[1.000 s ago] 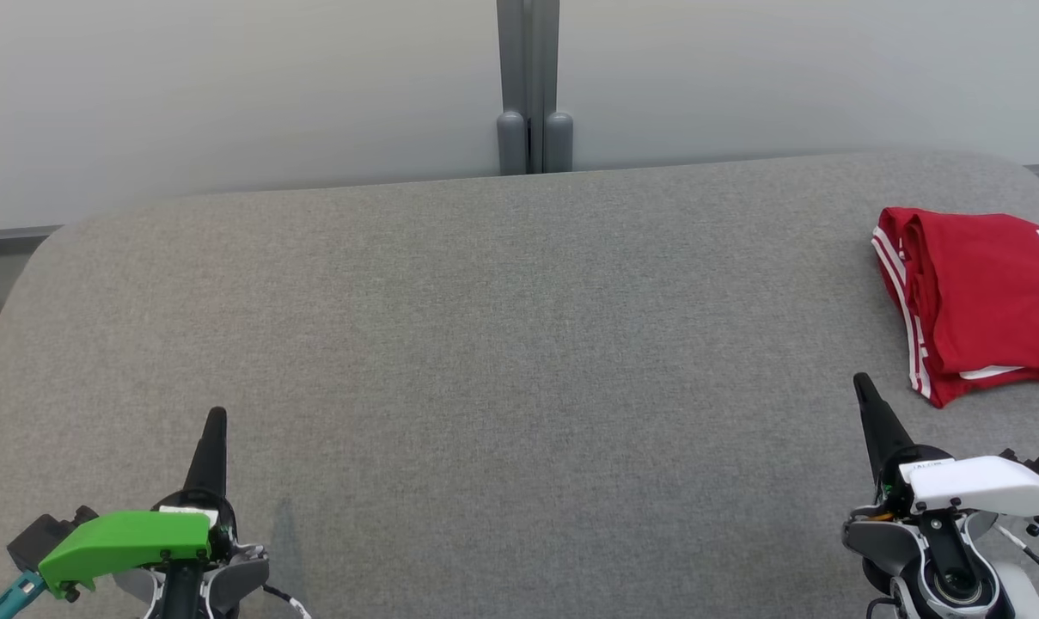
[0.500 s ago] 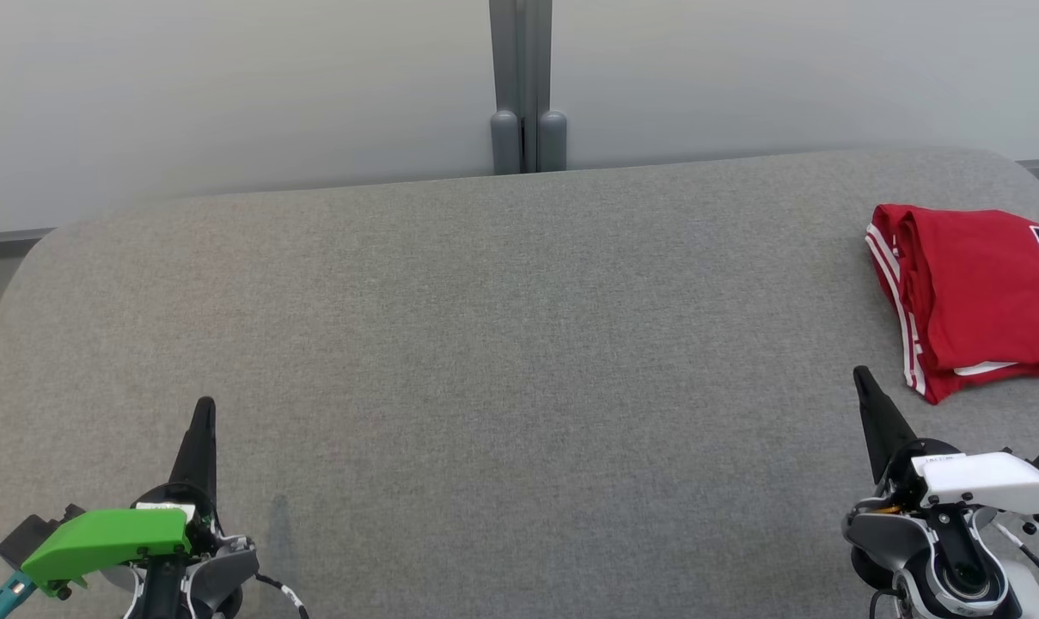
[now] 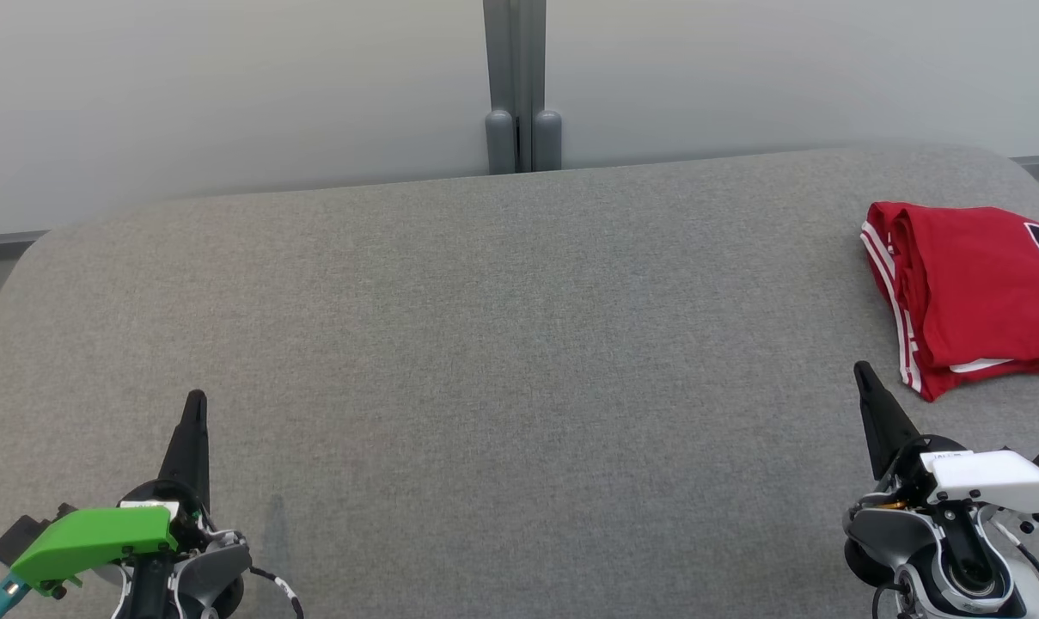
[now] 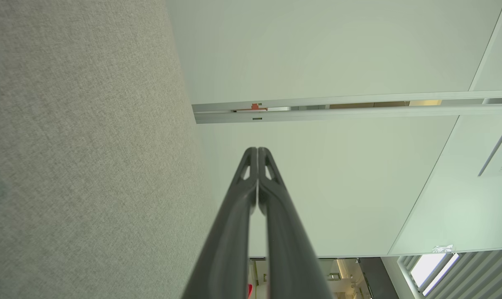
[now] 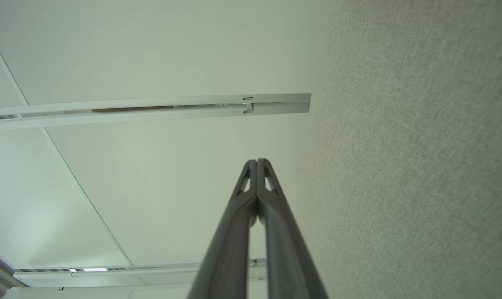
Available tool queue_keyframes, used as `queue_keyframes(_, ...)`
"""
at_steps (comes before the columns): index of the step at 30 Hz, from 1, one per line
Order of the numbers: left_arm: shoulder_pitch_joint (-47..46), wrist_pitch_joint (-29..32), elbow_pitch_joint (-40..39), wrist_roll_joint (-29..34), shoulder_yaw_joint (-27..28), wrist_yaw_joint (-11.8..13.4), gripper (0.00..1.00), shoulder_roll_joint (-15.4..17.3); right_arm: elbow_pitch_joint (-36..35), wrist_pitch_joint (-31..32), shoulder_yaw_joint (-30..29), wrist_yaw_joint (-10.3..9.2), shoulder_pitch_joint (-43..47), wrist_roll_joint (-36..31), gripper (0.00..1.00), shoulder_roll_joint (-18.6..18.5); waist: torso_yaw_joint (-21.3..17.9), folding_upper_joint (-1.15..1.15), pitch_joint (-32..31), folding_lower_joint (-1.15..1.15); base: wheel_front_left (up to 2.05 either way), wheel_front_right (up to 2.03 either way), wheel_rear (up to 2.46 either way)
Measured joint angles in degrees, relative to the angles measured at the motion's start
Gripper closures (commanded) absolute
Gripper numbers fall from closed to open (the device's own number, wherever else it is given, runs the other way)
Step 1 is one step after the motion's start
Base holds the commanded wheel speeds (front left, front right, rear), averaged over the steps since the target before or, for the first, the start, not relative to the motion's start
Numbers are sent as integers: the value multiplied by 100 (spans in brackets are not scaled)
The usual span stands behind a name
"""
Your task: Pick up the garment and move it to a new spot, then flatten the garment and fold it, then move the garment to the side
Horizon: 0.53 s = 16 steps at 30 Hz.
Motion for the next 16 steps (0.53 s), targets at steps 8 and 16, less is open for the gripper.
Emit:
queue_keyframes(8,-1,0,0,-1,1,-2,100,0,-1,0,0,0,-1,0,100,0,0,0,0,0,0,0,0)
queue_keyframes(16,-2,0,0,-1,2,-2,100,0,-1,0,-1,-1,-1,0,100,0,0,0,0,0,0,0,0)
